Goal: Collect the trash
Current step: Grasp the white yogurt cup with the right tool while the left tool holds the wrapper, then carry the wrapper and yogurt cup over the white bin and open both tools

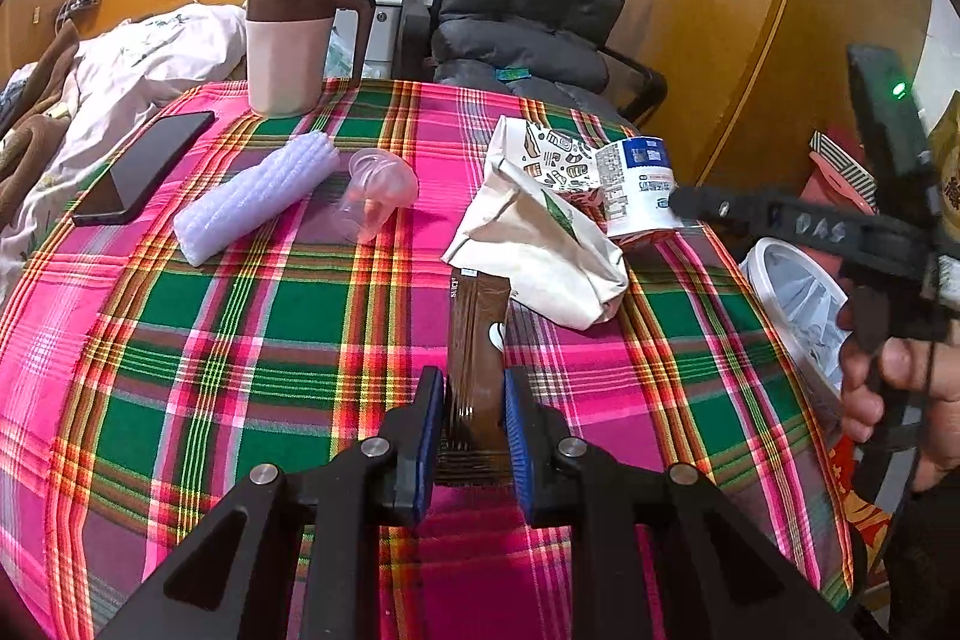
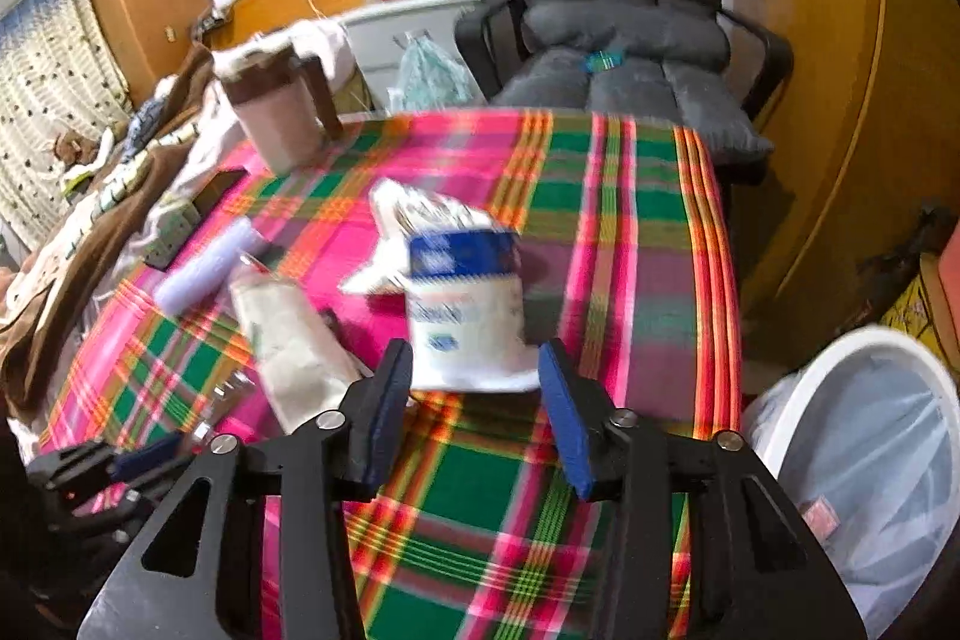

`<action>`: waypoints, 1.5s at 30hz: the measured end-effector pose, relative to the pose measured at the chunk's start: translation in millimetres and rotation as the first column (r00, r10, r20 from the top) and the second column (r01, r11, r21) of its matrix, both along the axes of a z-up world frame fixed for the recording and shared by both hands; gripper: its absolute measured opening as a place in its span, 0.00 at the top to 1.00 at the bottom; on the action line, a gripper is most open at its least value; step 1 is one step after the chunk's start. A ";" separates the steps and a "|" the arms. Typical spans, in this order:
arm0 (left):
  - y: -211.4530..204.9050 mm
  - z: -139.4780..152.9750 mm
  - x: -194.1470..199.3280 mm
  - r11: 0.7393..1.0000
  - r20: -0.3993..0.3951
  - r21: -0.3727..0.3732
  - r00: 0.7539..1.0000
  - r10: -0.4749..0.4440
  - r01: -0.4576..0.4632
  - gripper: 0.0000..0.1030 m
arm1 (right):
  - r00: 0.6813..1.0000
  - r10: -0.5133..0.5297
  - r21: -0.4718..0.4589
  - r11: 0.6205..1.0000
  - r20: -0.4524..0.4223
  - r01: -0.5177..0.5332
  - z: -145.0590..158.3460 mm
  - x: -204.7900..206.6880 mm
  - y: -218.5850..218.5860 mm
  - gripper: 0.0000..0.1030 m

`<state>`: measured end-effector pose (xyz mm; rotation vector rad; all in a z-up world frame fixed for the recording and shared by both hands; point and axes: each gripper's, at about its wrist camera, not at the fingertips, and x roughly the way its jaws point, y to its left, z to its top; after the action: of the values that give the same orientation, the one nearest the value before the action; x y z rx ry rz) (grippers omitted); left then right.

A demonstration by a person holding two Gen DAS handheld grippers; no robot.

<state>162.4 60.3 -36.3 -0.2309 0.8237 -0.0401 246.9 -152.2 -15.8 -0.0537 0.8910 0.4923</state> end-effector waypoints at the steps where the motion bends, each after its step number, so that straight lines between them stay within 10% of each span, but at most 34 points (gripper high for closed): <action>1: 0.5 -0.3 0.3 1.000 0.001 -0.001 1.000 -0.001 0.001 0.80 | 1.000 -0.003 -0.004 1.000 -0.013 0.003 -3.0 -0.6 -1.4 0.55; 12: 0.0 -0.7 2.8 1.000 0.005 -0.013 1.000 -0.011 0.011 0.80 | 1.000 0.020 0.024 1.000 0.005 -0.020 9.3 -24.9 -7.6 0.41; 45: -35.6 24.8 -21.9 0.998 0.044 -0.006 0.997 -0.067 0.067 0.80 | 0.991 -0.055 0.151 0.988 0.120 0.036 44.2 -55.1 -35.1 0.51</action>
<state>140.5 24.7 -11.5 -0.2083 0.7874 -0.1106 191.8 -187.3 28.4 0.0714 0.7303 0.5061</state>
